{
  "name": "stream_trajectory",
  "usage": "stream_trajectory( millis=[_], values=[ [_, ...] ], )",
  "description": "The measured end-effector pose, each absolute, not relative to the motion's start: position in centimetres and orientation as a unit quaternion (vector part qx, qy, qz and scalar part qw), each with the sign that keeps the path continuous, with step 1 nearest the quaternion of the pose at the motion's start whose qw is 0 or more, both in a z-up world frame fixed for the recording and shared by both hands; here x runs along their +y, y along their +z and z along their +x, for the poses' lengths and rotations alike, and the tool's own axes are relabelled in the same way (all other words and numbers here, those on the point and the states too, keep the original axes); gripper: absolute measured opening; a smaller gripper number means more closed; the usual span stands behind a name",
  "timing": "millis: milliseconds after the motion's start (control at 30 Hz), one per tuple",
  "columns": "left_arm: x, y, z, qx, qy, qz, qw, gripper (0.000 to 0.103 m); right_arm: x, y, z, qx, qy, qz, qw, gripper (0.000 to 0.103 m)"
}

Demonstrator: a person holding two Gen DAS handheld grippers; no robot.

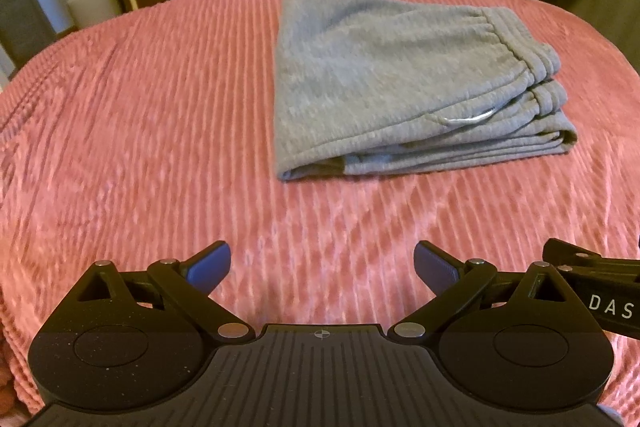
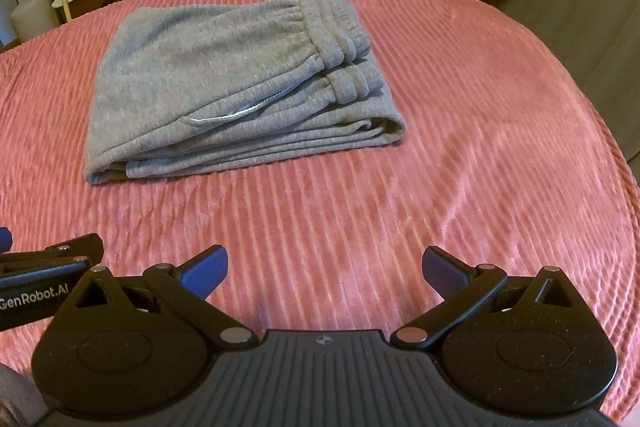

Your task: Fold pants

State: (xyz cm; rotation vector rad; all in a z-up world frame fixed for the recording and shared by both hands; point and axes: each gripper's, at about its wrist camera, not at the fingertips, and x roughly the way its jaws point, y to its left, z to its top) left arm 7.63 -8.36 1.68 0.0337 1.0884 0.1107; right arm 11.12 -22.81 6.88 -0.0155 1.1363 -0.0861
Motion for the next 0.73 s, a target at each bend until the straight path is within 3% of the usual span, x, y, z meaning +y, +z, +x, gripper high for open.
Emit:
stream_trajectory(
  millis=[733],
  values=[
    [-8.46, 1.82, 7.57, 0.517, 0.038, 0.016, 0.855, 0.101, -23.03, 7.05, 10.84, 0.535, -0.043, -0.002, 0.844, 0.103]
  ],
)
